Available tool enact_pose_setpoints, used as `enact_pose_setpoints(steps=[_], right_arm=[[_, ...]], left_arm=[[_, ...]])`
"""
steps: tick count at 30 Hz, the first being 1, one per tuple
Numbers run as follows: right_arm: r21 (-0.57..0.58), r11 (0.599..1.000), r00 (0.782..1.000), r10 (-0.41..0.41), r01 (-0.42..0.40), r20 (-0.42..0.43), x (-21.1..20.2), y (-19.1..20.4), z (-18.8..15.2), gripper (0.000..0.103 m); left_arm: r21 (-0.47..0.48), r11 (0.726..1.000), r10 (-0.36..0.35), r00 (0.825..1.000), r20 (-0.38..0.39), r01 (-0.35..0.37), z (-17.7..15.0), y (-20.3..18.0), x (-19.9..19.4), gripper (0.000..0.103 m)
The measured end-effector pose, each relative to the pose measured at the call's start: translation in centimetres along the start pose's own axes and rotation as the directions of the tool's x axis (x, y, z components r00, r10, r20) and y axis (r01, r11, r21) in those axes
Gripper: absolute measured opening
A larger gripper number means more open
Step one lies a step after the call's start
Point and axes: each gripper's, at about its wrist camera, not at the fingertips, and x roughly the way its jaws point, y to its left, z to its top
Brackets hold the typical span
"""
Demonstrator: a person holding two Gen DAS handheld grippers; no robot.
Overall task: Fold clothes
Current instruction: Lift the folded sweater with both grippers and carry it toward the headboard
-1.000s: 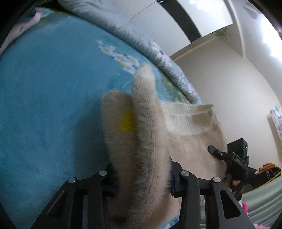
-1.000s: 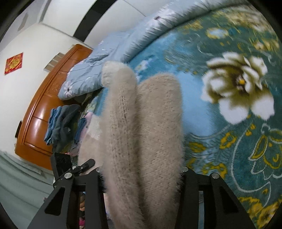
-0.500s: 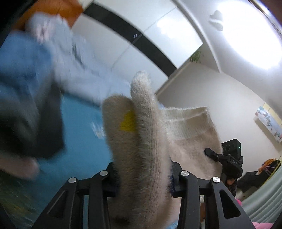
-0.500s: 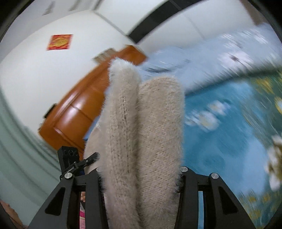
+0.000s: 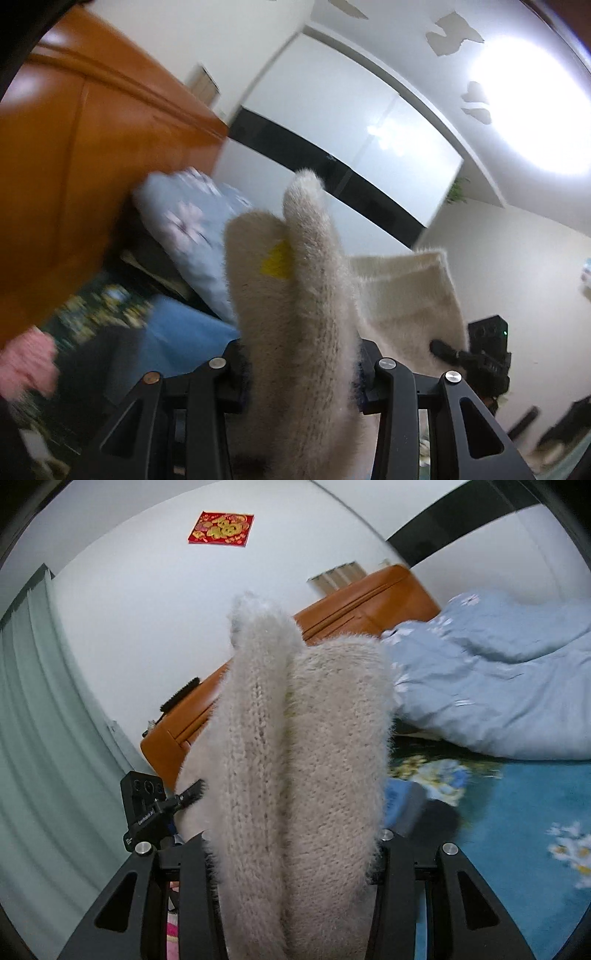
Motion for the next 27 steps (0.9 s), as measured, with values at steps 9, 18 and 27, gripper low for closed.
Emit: enact_pose_setpoints(steps=[9, 18, 27], right_arm=[[0.112, 0.994, 0.998, -0.001, 0.009, -0.066, 9.6, -5.4, -2.2, 0.044], [0.27, 0.963, 0.997, 0.027, -0.007, -0.069, 12.6, -12.9, -6.0, 0.047], [0.367, 0.93, 0.995, 0.036, 0.001, -0.093, 13.4, -16.3, -8.3, 0.05]], left_arm=[[-0.149, 0.98, 0.121, 0.991, -0.058, -0.129, -0.1, 11.5, 4.1, 0.042], [-0.305, 0.944, 0.101, 0.991, -0.092, -0.124, -5.5, 17.5, 7.2, 0.05], [-0.296, 0.922, 0.202, 0.963, -0.177, -0.248, -6.5, 18.1, 9.6, 0.059]])
